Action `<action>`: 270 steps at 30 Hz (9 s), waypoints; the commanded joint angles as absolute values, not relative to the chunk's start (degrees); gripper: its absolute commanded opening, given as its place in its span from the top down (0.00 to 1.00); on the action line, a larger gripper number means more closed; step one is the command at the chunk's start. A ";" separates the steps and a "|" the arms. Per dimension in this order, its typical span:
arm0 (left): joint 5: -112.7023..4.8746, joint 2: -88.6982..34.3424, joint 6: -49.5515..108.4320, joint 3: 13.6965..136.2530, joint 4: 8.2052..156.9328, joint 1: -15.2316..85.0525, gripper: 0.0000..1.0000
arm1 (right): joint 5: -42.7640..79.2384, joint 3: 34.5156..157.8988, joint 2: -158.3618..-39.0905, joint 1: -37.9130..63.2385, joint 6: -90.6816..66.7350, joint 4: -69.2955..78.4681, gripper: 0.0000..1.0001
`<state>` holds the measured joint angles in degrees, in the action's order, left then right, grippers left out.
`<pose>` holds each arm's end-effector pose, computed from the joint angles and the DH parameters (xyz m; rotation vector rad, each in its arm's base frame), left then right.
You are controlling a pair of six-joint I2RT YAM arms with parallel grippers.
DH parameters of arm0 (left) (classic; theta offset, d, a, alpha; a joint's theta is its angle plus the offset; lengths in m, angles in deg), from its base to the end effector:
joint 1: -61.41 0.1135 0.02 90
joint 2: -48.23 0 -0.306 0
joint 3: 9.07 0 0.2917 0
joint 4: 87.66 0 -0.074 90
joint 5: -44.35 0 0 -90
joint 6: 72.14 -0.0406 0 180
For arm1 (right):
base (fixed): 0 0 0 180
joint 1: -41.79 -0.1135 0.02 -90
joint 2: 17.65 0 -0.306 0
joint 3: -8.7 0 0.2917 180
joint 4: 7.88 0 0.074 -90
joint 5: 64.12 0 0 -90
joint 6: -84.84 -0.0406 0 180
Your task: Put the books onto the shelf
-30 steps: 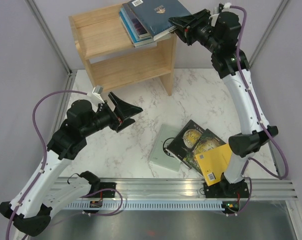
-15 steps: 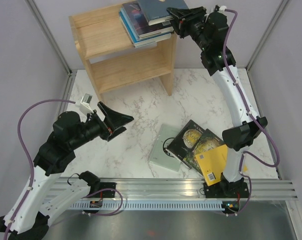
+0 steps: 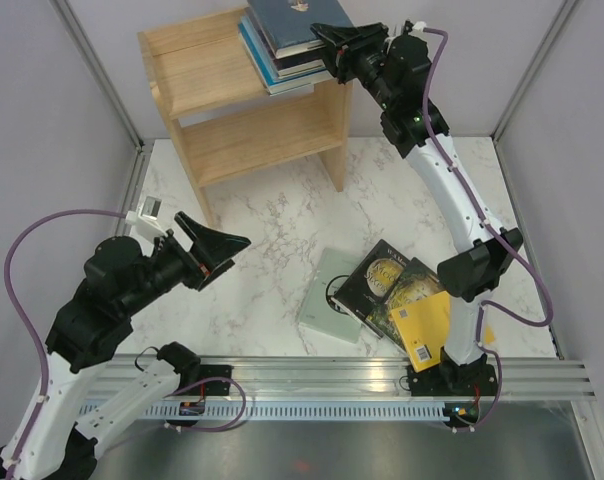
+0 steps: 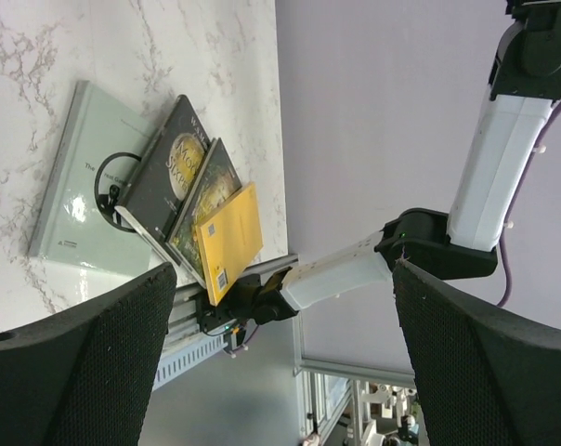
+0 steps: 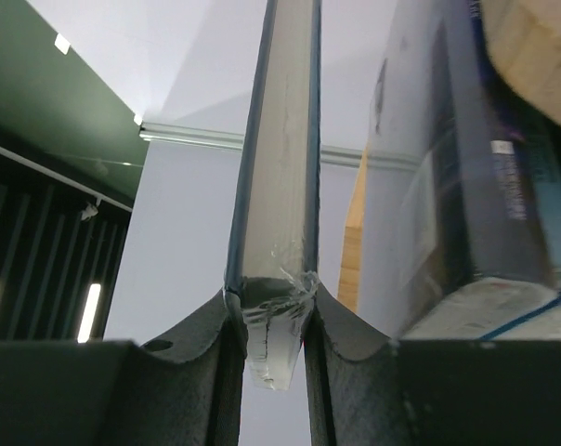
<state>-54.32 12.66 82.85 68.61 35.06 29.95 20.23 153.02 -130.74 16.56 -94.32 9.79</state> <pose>0.0801 -0.0562 0.4572 -0.4758 1.9901 -1.2686 0.4512 0.2170 0.5730 0.7446 1.3784 1.7107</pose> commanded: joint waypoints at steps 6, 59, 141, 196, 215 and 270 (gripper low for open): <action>-49.52 14.56 81.05 70.92 31.77 30.30 0.00 | 23.07 152.59 -127.95 17.00 -94.10 0.56 0.98; -47.94 17.73 84.57 65.91 30.28 30.30 0.00 | 7.51 133.14 -119.59 19.38 -102.45 -5.59 0.77; -47.67 17.29 86.94 64.15 30.28 30.30 0.02 | -4.53 132.90 -127.51 24.47 -105.88 -9.89 0.45; -85.02 -42.28 69.01 51.50 82.64 22.92 0.02 | 3.56 68.40 -78.03 30.10 -47.34 54.88 0.24; -89.59 -62.07 75.42 57.30 96.01 15.80 0.35 | 5.84 65.84 -69.15 30.10 -47.26 62.97 0.24; -59.54 -21.91 116.21 47.45 107.36 25.55 0.98 | -4.01 70.94 -78.29 22.19 -83.38 28.87 0.09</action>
<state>-61.38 -22.53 113.26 42.05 95.67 26.27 -5.15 71.42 -77.09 22.85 -78.89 30.01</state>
